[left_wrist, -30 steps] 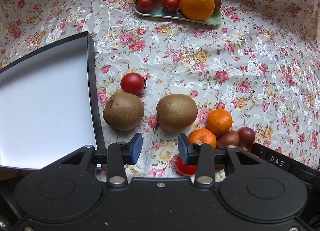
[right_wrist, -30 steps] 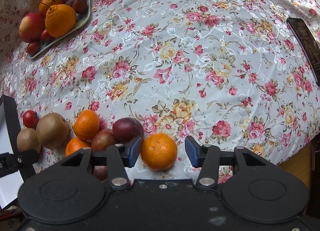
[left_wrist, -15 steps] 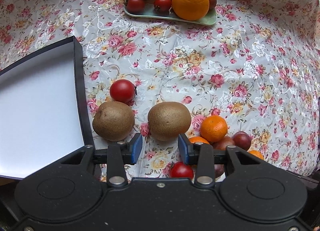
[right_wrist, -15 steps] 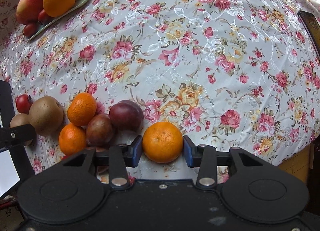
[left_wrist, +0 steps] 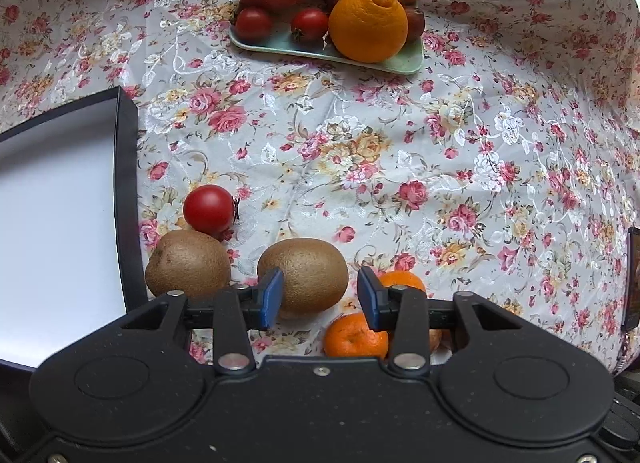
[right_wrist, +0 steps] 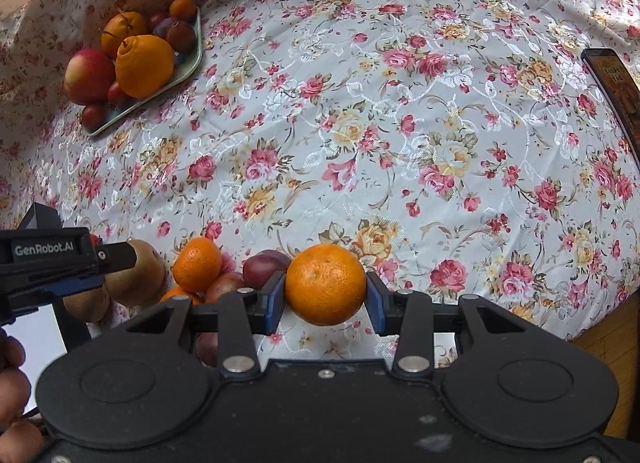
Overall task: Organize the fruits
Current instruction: 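Close the left tool on the brown kiwi, then lift the kiwi with the left tool while the right tool carries the tangerine over the box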
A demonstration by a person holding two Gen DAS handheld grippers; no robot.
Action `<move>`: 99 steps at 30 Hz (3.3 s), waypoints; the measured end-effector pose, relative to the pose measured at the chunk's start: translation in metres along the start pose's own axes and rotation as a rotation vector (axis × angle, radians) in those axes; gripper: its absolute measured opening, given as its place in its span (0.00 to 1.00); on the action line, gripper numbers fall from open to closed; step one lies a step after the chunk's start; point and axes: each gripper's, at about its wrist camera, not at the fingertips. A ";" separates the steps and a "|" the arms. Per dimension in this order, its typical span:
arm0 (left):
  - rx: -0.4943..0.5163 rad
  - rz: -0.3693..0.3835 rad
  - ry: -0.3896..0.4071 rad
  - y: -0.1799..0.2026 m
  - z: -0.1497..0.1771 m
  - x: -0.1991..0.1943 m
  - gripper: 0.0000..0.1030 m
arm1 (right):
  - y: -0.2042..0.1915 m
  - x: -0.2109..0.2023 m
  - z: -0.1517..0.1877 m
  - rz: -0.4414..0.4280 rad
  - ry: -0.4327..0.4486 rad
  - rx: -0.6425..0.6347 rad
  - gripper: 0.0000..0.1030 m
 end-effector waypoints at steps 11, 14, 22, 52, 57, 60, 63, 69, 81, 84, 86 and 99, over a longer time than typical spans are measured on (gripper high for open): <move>-0.058 -0.115 0.041 0.002 -0.005 0.011 0.48 | 0.023 -0.004 0.001 -0.024 0.011 0.039 0.41; -0.057 -0.135 0.047 0.004 -0.005 0.013 0.50 | 0.026 -0.005 0.001 -0.029 0.013 0.044 0.41; -0.005 -0.177 0.051 0.017 0.000 0.022 0.57 | 0.028 -0.010 0.004 -0.039 0.019 0.045 0.41; -0.119 -0.103 0.002 -0.006 0.009 0.042 0.60 | 0.018 -0.022 0.006 -0.064 0.036 0.031 0.42; -0.109 -0.128 -0.004 -0.004 0.006 0.049 0.60 | 0.014 -0.023 0.010 -0.055 0.037 0.015 0.42; -0.120 -0.121 0.008 -0.004 0.005 0.048 0.60 | 0.012 -0.026 0.010 -0.060 0.037 0.006 0.42; -0.145 -0.051 0.013 -0.006 0.005 0.040 0.60 | 0.010 -0.031 0.009 -0.062 0.043 0.006 0.42; -0.130 -0.004 0.083 -0.002 0.001 0.003 0.60 | 0.000 -0.041 0.001 -0.049 0.047 -0.010 0.42; -0.228 -0.064 0.258 -0.067 -0.014 -0.079 0.60 | -0.086 -0.078 -0.030 -0.092 0.115 -0.169 0.42; -0.276 -0.102 0.278 -0.094 -0.012 -0.091 0.60 | -0.121 -0.086 -0.023 -0.140 0.137 -0.229 0.42; -0.302 -0.130 0.285 -0.111 -0.011 -0.096 0.60 | -0.141 -0.087 -0.015 -0.176 0.139 -0.264 0.42; -0.406 -0.199 0.276 -0.200 0.010 -0.121 0.60 | -0.258 -0.086 0.059 -0.274 0.065 -0.512 0.42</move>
Point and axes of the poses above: each gripper's, at about its wrist camera, not at the fingertips, and x roughly the way its jaws point, y to its right, z to its underside, and after that the axes turned 13 degrees about z, right-handed
